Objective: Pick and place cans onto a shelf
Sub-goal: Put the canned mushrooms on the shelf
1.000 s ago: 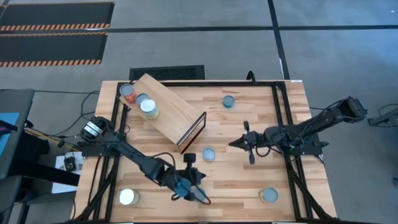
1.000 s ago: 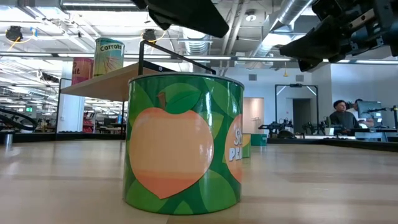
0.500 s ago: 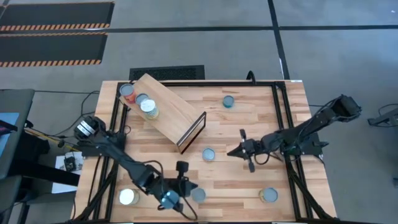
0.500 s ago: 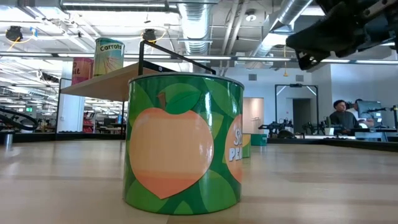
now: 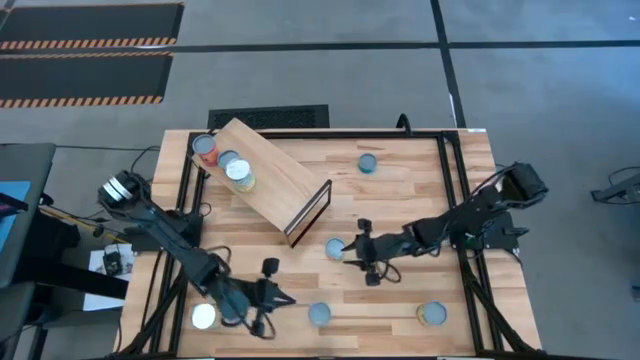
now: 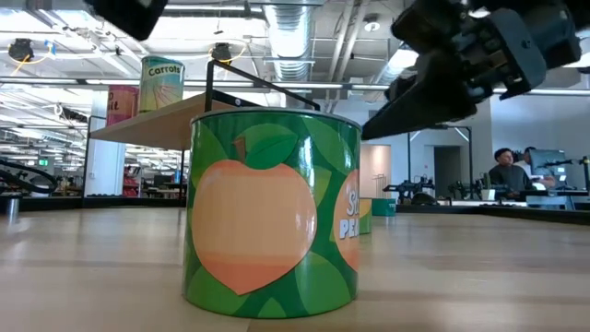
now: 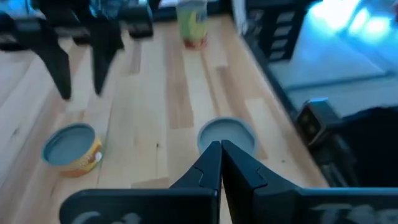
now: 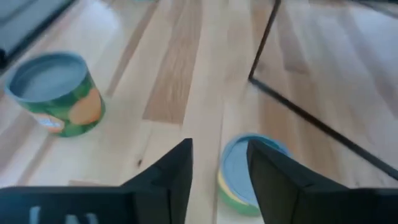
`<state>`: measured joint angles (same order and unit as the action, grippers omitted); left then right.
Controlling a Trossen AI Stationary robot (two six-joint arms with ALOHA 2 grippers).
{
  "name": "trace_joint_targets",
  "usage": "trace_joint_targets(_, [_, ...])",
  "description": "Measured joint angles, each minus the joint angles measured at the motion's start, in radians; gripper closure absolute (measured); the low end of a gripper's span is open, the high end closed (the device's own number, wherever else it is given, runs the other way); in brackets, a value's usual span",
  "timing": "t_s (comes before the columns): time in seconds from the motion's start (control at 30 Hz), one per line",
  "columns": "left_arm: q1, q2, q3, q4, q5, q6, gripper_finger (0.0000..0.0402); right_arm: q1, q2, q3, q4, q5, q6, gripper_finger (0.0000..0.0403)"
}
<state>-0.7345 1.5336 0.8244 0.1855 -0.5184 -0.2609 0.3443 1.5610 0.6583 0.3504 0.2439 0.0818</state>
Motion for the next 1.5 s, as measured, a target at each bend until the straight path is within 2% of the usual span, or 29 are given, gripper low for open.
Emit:
trace_joint_targets(0.13, [0.0, -0.136, -0.186, 0.196, 0.007, 0.035, 0.0401, 0.001, 0.068, 0.105, -0.135, 0.007, -0.008, 0.0221])
trace_joint_targets(0.3, [0.0, -0.283, -0.362, 0.341, -0.015, 0.04, 0.0401, -0.006, 0.155, 0.237, -0.324, 0.014, -0.028, 0.0236])
trace_joint_targets(0.57, [0.0, -0.498, -0.516, 0.356, -0.098, 0.071, 0.0401, -0.036, 0.284, 0.378, -0.548, 0.048, -0.039, 0.0255])
trace_joint_targets(0.73, [0.0, -0.6, -0.554, 0.318, -0.147, 0.104, 0.0401, -0.051, 0.341, 0.43, -0.595, 0.066, -0.071, 0.0296])
trace_joint_targets(0.93, [0.0, -0.688, -0.554, 0.255, -0.196, 0.145, 0.0401, -0.043, 0.341, 0.493, -0.689, 0.016, -0.123, 0.0387])
trace_joint_targets(1.07, [0.0, -0.726, -0.554, 0.217, -0.204, 0.145, 0.0401, -0.016, 0.289, 0.572, -0.803, -0.12, -0.14, 0.0385])
trace_joint_targets(1.17, [0.0, -0.73, -0.554, 0.211, -0.216, 0.138, 0.0401, 0.013, 0.228, 0.658, -0.851, -0.183, -0.151, 0.0385])
trace_joint_targets(1.27, [0.0, -0.73, -0.554, 0.211, -0.224, 0.137, 0.0401, 0.044, 0.195, 0.749, -0.865, -0.172, -0.211, 0.0391])
trace_joint_targets(1.37, [0.005, -0.73, -0.554, 0.197, -0.225, 0.137, 0.0401, 0.043, 0.175, 0.867, -0.858, -0.109, -0.258, 0.0392])
trace_joint_targets(1.5, [0.005, -0.73, -0.554, 0.184, -0.227, 0.137, 0.0401, -0.033, 0.215, 1.035, -0.907, -0.057, -0.318, 0.0392])
